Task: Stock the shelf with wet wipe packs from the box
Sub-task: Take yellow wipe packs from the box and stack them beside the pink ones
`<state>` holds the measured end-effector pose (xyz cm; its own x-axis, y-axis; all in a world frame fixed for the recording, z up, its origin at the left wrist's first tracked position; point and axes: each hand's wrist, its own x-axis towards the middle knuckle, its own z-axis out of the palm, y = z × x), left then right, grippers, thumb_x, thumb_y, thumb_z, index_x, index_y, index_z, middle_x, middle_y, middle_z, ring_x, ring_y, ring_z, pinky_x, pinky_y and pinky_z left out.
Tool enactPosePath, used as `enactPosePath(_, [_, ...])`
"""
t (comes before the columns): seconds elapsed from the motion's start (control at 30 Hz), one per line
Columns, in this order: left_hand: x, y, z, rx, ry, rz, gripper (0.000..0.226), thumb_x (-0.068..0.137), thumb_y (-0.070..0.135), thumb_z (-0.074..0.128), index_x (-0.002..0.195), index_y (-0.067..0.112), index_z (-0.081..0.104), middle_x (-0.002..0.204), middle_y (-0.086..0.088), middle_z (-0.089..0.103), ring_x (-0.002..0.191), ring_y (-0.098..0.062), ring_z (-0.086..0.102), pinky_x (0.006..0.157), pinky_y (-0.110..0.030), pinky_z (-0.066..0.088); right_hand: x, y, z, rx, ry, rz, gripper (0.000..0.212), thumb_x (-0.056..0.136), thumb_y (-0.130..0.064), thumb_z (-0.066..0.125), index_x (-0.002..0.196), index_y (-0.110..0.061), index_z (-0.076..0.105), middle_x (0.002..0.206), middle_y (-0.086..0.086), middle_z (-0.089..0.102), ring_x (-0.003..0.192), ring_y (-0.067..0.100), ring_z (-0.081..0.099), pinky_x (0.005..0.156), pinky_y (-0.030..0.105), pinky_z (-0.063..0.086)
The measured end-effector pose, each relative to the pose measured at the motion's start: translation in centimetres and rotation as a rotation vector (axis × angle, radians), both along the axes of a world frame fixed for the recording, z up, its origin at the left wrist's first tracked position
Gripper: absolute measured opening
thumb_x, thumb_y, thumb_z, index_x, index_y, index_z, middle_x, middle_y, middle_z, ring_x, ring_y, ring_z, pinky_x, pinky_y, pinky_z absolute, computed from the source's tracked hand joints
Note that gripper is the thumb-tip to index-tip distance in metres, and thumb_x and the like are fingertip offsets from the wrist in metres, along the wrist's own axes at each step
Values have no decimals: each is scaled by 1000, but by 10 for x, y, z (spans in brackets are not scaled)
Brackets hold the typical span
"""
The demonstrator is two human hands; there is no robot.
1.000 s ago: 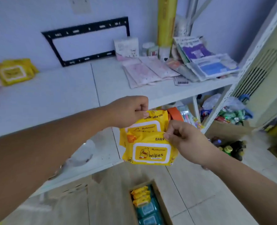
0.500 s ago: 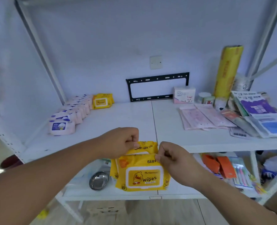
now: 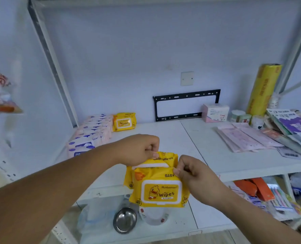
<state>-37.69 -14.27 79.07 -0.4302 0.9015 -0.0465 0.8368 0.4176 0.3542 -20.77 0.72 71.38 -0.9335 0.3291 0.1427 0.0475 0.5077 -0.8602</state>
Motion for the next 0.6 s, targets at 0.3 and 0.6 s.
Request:
enactPosePath(0.3, [-92,-69,-13,16,-41,37,20,96,33,61,79,29,52,56,13,49,54,-2,42,56,-25,35,-92,-71,-9,-7,-20,-9,25,99,-22,59,77,-13,52,70,9,59,58,15,54,52,34,47])
enactPosePath(0.6, [-175,-29,-31,14,-28,65,21,97,34,60,79,29,50,56,12,47,51,-1,41,53,-23,31,-181,-36,-34,-26,7,-34,30,98,-22,61,71,-20,50,67,-1,54,61,11,47,55,22,39])
